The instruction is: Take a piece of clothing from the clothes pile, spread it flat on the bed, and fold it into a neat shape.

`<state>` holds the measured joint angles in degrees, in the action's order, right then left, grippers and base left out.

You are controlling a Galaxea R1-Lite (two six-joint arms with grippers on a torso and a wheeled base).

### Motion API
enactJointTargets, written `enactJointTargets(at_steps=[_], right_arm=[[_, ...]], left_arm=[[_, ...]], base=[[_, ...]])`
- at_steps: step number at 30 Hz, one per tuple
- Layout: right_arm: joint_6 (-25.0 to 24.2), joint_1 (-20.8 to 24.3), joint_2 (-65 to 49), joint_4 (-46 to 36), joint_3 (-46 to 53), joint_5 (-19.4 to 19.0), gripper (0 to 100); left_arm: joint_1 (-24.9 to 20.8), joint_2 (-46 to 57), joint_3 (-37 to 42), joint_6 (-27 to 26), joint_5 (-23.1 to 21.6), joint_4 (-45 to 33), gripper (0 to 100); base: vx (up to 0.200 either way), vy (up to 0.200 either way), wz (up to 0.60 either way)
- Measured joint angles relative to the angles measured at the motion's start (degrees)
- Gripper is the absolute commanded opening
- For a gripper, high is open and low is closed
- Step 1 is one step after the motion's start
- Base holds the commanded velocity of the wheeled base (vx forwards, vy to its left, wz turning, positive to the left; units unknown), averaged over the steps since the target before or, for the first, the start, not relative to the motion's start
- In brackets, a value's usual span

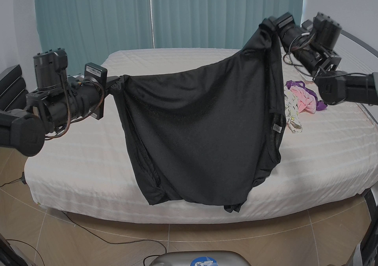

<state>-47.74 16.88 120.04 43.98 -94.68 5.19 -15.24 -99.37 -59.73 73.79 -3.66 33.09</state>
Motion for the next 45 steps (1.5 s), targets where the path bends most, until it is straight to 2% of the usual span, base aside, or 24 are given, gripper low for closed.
enactJointTargets(at_steps=[7, 20, 31, 32, 33, 34, 39, 45], right_arm=[[-0.21, -0.73, 7.02, 3.89, 0.95, 0.46, 0], [-0.05, 0.3, 12.01, 7.03, 5.05, 0.49, 0], [0.06, 0.39, 16.76, 9.67, 8.55, 0.5, 0], [0.0, 0.39, 17.42, 9.67, 8.55, 0.55, 100], [-0.02, 0.34, 18.05, 9.72, 8.52, 0.55, 100], [-0.02, 0.32, 18.47, 9.76, 8.45, 0.55, 100], [0.06, 0.2, 21.14, 9.89, 8.0, 0.44, 100], [0.88, -0.57, 23.87, 9.87, 7.34, 1.73, 100]], left_arm=[[0.89, -7.45, -3.57, 0.22, -0.74, 0.17, 0], [1.49, -16.04, -8.59, -0.11, -1.65, 0.3, 0], [2.54, -23.65, -12.18, -0.96, -1.56, 0.22, 0], [2.84, -24.42, -12.84, -1.1, -1.56, 0.15, 0], [3.08, -25.16, -13.56, -1.34, -1.56, 0.13, 0], [3.25, -25.64, -14.04, -1.5, -1.58, 0.15, 100], [4.0, -28.37, -16.68, -2.88, -1.51, 0.2, 100], [4.13, -31.61, -18.82, -8.16, 0.4, 0.13, 100]], base=[[0.2, 0.0, 0.0], [0.2, 0.0, 0.0], [0.0, 0.0, 0.0], [0.0, 0.0, 0.0], [0.0, 0.0, 0.0], [0.0, 0.0, 0.0], [0.0, 0.0, 0.0], [0.0, 0.0, 0.0]])
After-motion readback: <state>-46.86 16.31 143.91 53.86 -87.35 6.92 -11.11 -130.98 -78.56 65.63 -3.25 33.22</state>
